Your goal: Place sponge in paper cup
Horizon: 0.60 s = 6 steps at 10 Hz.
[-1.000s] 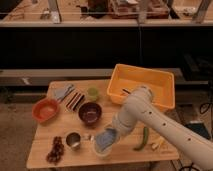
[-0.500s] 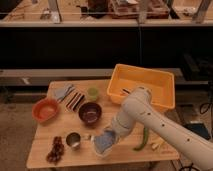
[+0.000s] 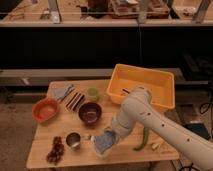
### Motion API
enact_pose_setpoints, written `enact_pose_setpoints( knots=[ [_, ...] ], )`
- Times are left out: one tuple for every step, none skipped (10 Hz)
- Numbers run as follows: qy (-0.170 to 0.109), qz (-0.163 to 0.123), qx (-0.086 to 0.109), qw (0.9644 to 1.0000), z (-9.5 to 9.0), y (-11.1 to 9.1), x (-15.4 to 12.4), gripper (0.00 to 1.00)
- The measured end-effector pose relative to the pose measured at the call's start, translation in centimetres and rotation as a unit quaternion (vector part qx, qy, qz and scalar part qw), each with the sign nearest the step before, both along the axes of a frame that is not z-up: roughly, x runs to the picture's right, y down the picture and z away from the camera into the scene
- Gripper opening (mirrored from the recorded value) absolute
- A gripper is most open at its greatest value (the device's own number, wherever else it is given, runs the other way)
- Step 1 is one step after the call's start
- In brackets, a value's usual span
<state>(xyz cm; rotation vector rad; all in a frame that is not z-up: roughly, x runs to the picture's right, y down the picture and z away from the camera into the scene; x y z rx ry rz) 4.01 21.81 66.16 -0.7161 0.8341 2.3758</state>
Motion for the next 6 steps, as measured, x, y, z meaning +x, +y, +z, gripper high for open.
enact_pose_setpoints(
  knots=[
    [0.0, 0.0, 0.0, 1.0, 0.0, 0.0, 0.0, 0.78],
    [0.0, 0.0, 0.0, 1.0, 0.0, 0.0, 0.0, 0.8],
    [0.0, 0.0, 0.0, 1.0, 0.0, 0.0, 0.0, 0.8],
    [0.0, 0.0, 0.0, 1.0, 0.0, 0.0, 0.01, 0.8],
    [0.0, 0.0, 0.0, 1.0, 0.0, 0.0, 0.01, 0.8],
    [0.0, 0.0, 0.0, 1.0, 0.0, 0.0, 0.01, 0.8]
  ],
)
